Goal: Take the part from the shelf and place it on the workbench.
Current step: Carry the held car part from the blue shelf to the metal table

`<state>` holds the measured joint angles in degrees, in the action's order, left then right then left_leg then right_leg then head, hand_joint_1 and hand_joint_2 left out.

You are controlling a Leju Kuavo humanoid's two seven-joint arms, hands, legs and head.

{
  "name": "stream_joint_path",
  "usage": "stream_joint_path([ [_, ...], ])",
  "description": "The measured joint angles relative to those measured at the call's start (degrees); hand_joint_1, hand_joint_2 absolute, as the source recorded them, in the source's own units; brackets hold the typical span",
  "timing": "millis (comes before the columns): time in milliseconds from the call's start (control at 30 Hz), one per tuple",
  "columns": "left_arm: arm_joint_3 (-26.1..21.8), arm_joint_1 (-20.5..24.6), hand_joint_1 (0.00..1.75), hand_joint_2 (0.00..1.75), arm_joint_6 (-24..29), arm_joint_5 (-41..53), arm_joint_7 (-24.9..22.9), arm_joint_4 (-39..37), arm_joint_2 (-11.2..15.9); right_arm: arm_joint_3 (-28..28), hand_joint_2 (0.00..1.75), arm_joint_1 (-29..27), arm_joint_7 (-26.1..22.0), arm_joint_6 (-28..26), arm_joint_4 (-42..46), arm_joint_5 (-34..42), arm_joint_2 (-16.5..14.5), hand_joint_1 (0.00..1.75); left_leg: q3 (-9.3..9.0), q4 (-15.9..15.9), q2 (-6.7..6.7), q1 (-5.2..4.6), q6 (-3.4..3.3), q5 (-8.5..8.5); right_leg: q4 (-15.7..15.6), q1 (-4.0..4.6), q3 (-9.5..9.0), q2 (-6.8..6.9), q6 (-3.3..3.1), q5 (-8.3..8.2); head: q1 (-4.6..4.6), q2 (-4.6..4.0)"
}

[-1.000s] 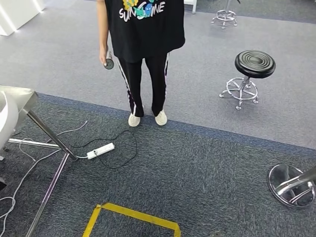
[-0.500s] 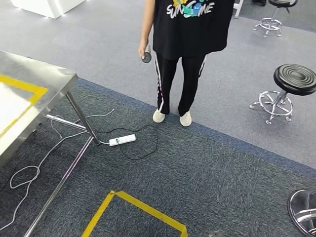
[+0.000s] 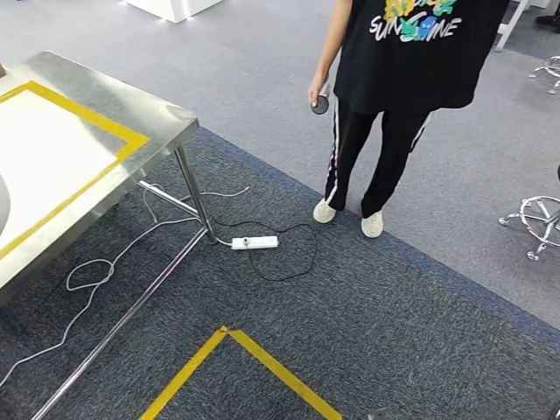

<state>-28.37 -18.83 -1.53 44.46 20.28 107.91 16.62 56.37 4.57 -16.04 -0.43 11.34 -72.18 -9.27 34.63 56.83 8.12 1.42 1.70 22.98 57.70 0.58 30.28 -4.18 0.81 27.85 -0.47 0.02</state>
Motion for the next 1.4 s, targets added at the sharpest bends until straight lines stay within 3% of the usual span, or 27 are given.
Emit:
stream_joint_path([
  [33,0.2,0.0,1.75,1.75,0.1,0.4,0.0,0.0,-0.1,0.0,1.75,0.0,0.0,0.0,0.0,0.0,-0.1,0.00,0.30,0.2,-0.37,0.00,0.31,0.10,-0.3,-0.02,-0.15,0.76,-0.43,-0.33,-0.06,0.00],
  [100,0.6,0.2,1.75,1.75,0.2,0.9,0.0,0.0,-0.2,0.0,1.75,0.1,0.0,0.0,0.0,0.0,-0.2,0.00,2.01,3.5,-3.43,-0.28,0.69,2.47,-0.9,-0.13,-0.16,2.44,-1.16,-0.94,-0.33,-0.01],
  [133,0.8,0.3,1.75,1.75,0.2,1.0,0.0,0.0,-0.3,0.0,1.75,0.1,0.0,0.0,0.0,0.0,-0.2,0.00,3.55,7.0,-5.48,-0.44,0.78,4.63,-1.0,-0.01,-0.07,3.26,-1.34,-1.04,-0.47,-0.01],
  [167,1.0,0.5,1.75,1.75,0.2,1.1,0.0,0.0,-0.3,0.0,1.75,0.0,0.0,0.0,0.0,0.0,-0.2,0.00,5.30,11.1,-6.71,-0.48,0.90,6.74,-1.0,0.09,0.05,4.13,-1.43,-1.07,-0.54,-0.02],
  [233,1.3,0.5,1.75,1.75,0.2,1.3,0.0,-0.1,-0.4,0.0,1.75,-0.1,0.1,0.0,0.0,0.0,-0.2,0.00,7.20,16.2,-7.43,-0.43,1.09,8.55,-1.0,0.21,0.27,5.87,-1.47,-1.08,-0.54,-0.01],
  [267,1.5,0.5,1.75,1.75,0.2,1.4,-0.1,-0.1,-0.4,0.0,1.75,-0.1,0.1,0.0,0.0,0.0,-0.2,0.00,6.60,15.7,-7.59,-0.42,1.16,7.86,-1.0,0.21,0.32,6.69,-1.46,-1.07,-0.54,-0.01],
  [300,1.6,0.5,1.75,1.75,0.3,1.5,-0.1,-0.1,-0.4,0.0,1.75,-0.1,0.1,0.0,0.0,0.0,-0.2,0.00,4.76,12.9,-8.06,-0.42,1.20,6.30,-1.0,0.21,0.30,7.48,-1.41,-1.04,-0.54,-0.01],
  [367,1.8,0.6,1.75,1.75,0.4,1.7,-0.2,-0.1,-0.4,0.0,1.75,0.1,0.1,0.1,0.0,0.0,-0.2,0.00,-0.14,4.6,-10.96,-0.58,1.13,3.24,-0.8,0.50,0.14,8.84,-1.06,-0.80,-0.61,-0.01],
  [433,2.0,0.8,1.75,1.75,0.5,1.8,-0.4,-0.1,-0.4,0.0,1.75,0.2,0.1,0.1,0.0,0.0,-0.2,0.00,-2.56,0.0,-12.84,-0.78,0.49,2.24,-0.6,1.02,-0.05,10.05,-0.61,-0.50,-0.56,-0.01],
  [500,2.3,0.7,1.75,1.75,0.5,1.8,-0.5,-0.1,-0.5,0.0,1.75,0.3,0.1,0.1,0.0,0.0,-0.2,0.00,-2.39,-0.4,-11.63,-0.86,-0.41,2.18,-0.6,1.15,-0.27,11.37,-0.23,-0.31,-0.46,-0.01],
  [533,2.4,0.7,1.75,1.75,0.5,1.9,-0.6,-0.1,-0.5,0.0,1.75,0.3,0.1,0.1,0.0,0.0,-0.2,0.00,-2.29,-0.4,-10.94,-0.81,-0.75,2.06,-0.4,1.03,-0.24,11.11,0.10,-0.03,-0.46,-0.01],
  [600,2.6,0.8,1.75,1.75,0.6,2.0,-0.7,-0.1,-0.5,0.0,1.75,0.4,0.1,0.1,0.0,-0.1,-0.2,0.00,-2.15,-0.5,-9.60,-0.55,-1.49,1.76,2.8,0.66,1.10,8.12,0.86,2.13,-0.35,0.00],
  [667,2.9,0.9,1.75,1.75,0.6,2.1,-0.7,-0.1,-0.5,0.0,1.75,0.3,0.1,0.2,0.0,-0.1,-0.2,0.00,-1.86,-0.5,-8.26,-0.40,-1.94,1.54,10.6,0.36,4.70,4.87,1.34,6.01,-0.24,0.00],
  [733,3.2,0.9,1.75,1.75,0.6,2.2,-0.7,-0.1,-0.6,0.0,1.75,0.2,0.2,0.2,0.0,-0.1,-0.2,0.00,-1.58,-0.5,-6.67,-0.37,-2.06,1.36,16.8,0.27,7.84,4.34,1.44,8.02,-0.24,0.00],
  [767,3.3,0.9,1.75,1.75,0.6,2.2,-0.7,-0.1,-0.6,0.0,1.75,0.1,0.2,0.2,0.0,-0.1,-0.2,0.00,-1.52,-0.4,-5.79,-0.36,-2.03,1.27,16.9,0.22,7.97,4.27,1.40,7.33,-0.24,-0.01],
  [833,3.5,0.8,1.75,1.75,0.6,2.2,-0.8,-0.1,-0.6,0.0,1.75,0.2,0.2,0.2,0.0,-0.1,-0.2,0.00,-1.52,-0.4,-4.08,-0.28,-1.79,1.10,10.5,0.00,4.98,3.25,1.18,3.30,-0.23,0.00],
  [900,3.7,0.9,1.75,1.75,0.8,2.2,-1.0,-0.1,-0.5,0.0,1.75,0.2,0.2,0.2,0.0,-0.1,-0.2,0.00,-1.29,-0.3,-2.53,-0.31,-1.32,0.88,2.6,-0.45,1.39,0.08,1.00,0.44,-0.27,-0.01],
  [967,3.9,0.9,1.75,1.75,1.2,2.2,-1.4,-0.1,-0.4,0.0,1.75,0.3,0.2,0.2,0.0,-0.1,-0.2,0.00,-0.75,-0.4,-1.12,-0.17,-0.56,0.48,-0.2,-0.57,0.08,-1.52,0.84,0.09,-0.30,-0.01],
  [1000,4.0,0.8,1.75,1.75,1.4,2.2,-1.6,-0.1,-0.3,0.0,1.75,0.3,0.2,0.2,0.0,-0.1,-0.2,0.00,-0.50,-0.5,-0.39,-0.01,-0.11,0.19,-0.2,-0.49,0.01,-0.85,0.63,-0.04,-0.32,-0.01],
  [1033,4.2,0.7,1.75,1.75,1.6,2.1,-1.7,-0.1,-0.3,0.0,1.75,0.3,0.3,0.2,0.0,0.0,-0.2,0.00,-0.27,-0.5,-0.43,0.12,0.25,0.06,-0.3,-0.48,-0.09,-0.08,0.27,-0.27,-0.30,0.00],
  [1100,4.5,0.5,1.75,1.75,1.9,2.0,-2.0,-0.1,-0.1,0.0,1.75,0.4,0.2,0.3,0.0,0.0,-0.2,0.00,0.83,1.4,-3.08,-0.08,0.69,1.47,-0.7,-0.58,-0.11,1.54,-0.44,-0.73,-0.54,0.00],
  [1167,4.9,0.7,1.75,1.75,2.2,1.8,-2.1,-0.2,0.1,0.0,1.75,0.3,0.2,0.3,0.0,0.0,-0.2,0.00,3.74,8.0,-6.52,-0.38,0.89,5.43,-0.8,-0.56,0.03,3.23,-0.81,-0.88,-0.77,-0.01],
  [1233,5.2,0.7,1.75,1.75,2.2,1.8,-2.1,-0.3,0.1,0.0,1.75,0.1,0.3,0.3,0.0,0.0,-0.2,0.00,6.63,14.9,-7.36,-0.38,1.12,8.41,-0.8,-0.50,0.22,5.01,-0.90,-0.86,-0.79,-0.01],
  [1267,5.4,0.6,1.75,1.75,2.3,1.8,-2.2,-0.4,0.1,0.0,1.75,0.1,0.3,0.3,0.0,0.0,-0.2,0.00,6.85,16.0,-7.44,-0.37,1.19,8.38,-0.8,-0.49,0.27,5.87,-0.90,-0.85,-0.81,-0.01],
  [1300,5.5,0.6,1.75,1.75,2.3,1.8,-2.2,-0.4,0.1,0.0,1.75,0.1,0.3,0.3,0.0,0.0,-0.2,0.00,5.90,14.7,-7.62,-0.36,1.22,7.29,-0.8,-0.49,0.26,6.74,-0.88,-0.83,-0.80,-0.01],
  [1333,5.7,0.6,1.75,1.75,2.4,1.8,-2.3,-0.5,0.2,0.0,1.75,0.2,0.3,0.3,0.0,0.0,-0.2,0.00,3.90,11.4,-8.26,-0.36,1.23,5.52,-0.8,-0.50,0.19,7.56,-0.80,-0.76,-0.80,-0.01],
  [1400,5.9,0.7,1.75,1.75,2.6,1.8,-2.3,-0.5,0.3,0.0,1.75,0.3,0.3,0.3,0.0,0.0,-0.2,0.00,-0.51,3.5,-10.91,-0.50,1.13,2.77,-0.5,-0.17,0.10,8.98,-0.37,-0.43,-0.88,-0.01],
])
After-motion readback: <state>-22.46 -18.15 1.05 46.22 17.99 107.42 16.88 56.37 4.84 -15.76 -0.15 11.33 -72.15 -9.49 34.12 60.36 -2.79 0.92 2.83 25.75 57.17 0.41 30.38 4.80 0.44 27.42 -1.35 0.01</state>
